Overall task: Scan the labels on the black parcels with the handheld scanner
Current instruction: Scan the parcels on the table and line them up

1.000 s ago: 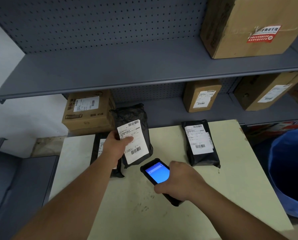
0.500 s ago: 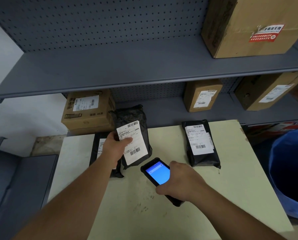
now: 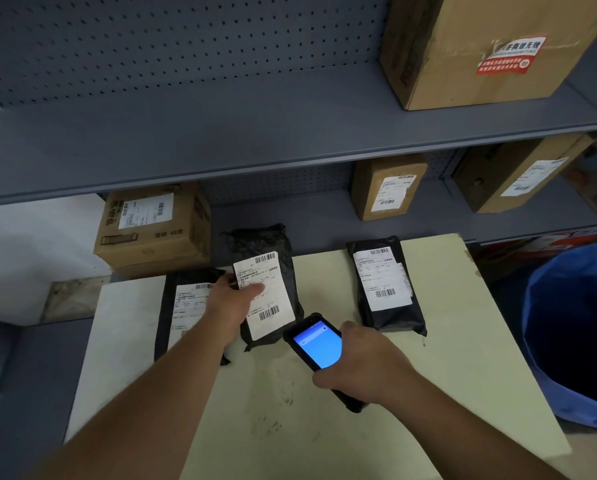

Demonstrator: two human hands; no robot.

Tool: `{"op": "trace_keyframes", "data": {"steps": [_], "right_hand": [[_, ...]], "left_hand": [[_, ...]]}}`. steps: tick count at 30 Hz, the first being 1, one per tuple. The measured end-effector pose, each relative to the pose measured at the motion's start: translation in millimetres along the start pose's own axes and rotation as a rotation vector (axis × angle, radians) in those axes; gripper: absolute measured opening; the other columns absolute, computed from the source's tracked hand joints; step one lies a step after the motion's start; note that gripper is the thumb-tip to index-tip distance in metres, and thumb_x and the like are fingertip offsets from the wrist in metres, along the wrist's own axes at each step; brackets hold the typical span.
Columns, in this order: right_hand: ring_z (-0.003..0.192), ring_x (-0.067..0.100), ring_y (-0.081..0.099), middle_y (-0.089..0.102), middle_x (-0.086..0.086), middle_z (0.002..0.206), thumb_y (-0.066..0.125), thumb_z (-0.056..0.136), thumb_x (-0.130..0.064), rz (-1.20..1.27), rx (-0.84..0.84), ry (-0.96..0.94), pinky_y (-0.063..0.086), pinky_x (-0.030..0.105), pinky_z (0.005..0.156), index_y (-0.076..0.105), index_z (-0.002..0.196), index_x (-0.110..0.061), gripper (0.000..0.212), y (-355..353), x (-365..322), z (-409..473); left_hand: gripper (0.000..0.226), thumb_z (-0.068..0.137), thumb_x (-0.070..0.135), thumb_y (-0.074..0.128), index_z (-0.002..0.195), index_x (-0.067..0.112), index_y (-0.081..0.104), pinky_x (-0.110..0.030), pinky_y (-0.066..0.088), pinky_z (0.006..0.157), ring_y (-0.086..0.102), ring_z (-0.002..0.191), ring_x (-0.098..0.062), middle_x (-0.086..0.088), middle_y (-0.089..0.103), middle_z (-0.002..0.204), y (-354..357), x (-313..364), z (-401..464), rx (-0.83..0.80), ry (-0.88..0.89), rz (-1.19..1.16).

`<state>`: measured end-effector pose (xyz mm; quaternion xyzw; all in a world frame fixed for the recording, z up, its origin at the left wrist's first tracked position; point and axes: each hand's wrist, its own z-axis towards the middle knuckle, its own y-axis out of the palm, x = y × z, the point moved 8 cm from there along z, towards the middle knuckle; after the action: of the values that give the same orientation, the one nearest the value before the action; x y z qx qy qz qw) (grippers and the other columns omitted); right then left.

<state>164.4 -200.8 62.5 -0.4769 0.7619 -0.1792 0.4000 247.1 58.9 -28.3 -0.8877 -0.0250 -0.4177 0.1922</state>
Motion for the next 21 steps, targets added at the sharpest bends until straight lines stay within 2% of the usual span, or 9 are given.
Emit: {"op": "trace_keyframes", "data": {"steps": [4,6,8,11,14,19,21], "right_hand": [[0.088,0.014,0.063,0.059,-0.006,0.097,0.081,0.068,-0.047,0.025,0.0,0.03,0.051,0.03,0.069,0.053,0.104,-0.022,0.052,-6,16,6],[0.089,0.014,0.063,0.059,-0.006,0.097,0.082,0.068,-0.047,0.042,0.005,0.045,0.052,0.031,0.07,0.053,0.105,-0.022,0.053,-9,25,9],[0.091,0.014,0.064,0.06,-0.005,0.099,0.082,0.068,-0.047,0.048,0.007,0.059,0.055,0.032,0.073,0.053,0.107,-0.022,0.055,-13,33,12],[0.091,0.014,0.064,0.06,-0.005,0.1,0.082,0.067,-0.047,0.055,0.007,0.078,0.057,0.033,0.075,0.052,0.109,-0.023,0.057,-19,46,17],[0.092,0.013,0.064,0.058,-0.006,0.099,0.083,0.068,-0.047,0.073,0.006,0.09,0.056,0.032,0.075,0.052,0.109,-0.024,0.057,-24,57,21],[0.086,0.011,0.062,0.058,-0.007,0.096,0.082,0.069,-0.047,0.098,0.009,0.109,0.048,0.027,0.064,0.05,0.103,-0.024,0.052,-31,73,24],[0.086,0.012,0.062,0.06,-0.006,0.096,0.082,0.068,-0.047,0.106,0.008,0.12,0.048,0.028,0.065,0.05,0.101,-0.023,0.052,-33,78,26]], "left_hand": [[0.037,0.088,0.019,0.082,0.122,0.016,0.067,-0.036,0.059,0.074,0.073,0.094,-0.023,-0.003,0.075,0.109,25,-9,6,-0.043,-0.047,-0.032],[0.026,0.089,0.016,0.081,0.111,0.017,0.068,-0.036,0.059,0.072,0.073,0.09,-0.022,-0.002,0.075,0.101,38,-14,8,-0.061,-0.054,-0.045],[0.019,0.088,0.016,0.081,0.102,0.018,0.069,-0.04,0.062,0.078,0.075,0.088,-0.024,-0.004,0.077,0.1,51,-18,11,-0.067,-0.063,-0.035],[0.018,0.087,0.021,0.082,0.102,0.018,0.072,-0.047,0.063,0.086,0.077,0.088,-0.028,-0.008,0.08,0.101,69,-26,15,-0.08,-0.109,-0.015],[0.019,0.089,0.023,0.079,0.106,0.016,0.074,-0.049,0.063,0.088,0.077,0.092,-0.03,-0.009,0.08,0.101,86,-30,17,-0.098,-0.137,-0.014],[0.01,0.091,0.024,0.078,0.097,0.02,0.071,-0.05,0.062,0.089,0.076,0.094,-0.032,-0.009,0.079,0.104,108,-36,22,-0.108,-0.172,0.007],[0.012,0.091,0.025,0.078,0.098,0.019,0.071,-0.05,0.062,0.089,0.076,0.094,-0.032,-0.009,0.078,0.104,116,-38,24,-0.112,-0.186,0.019]]}}
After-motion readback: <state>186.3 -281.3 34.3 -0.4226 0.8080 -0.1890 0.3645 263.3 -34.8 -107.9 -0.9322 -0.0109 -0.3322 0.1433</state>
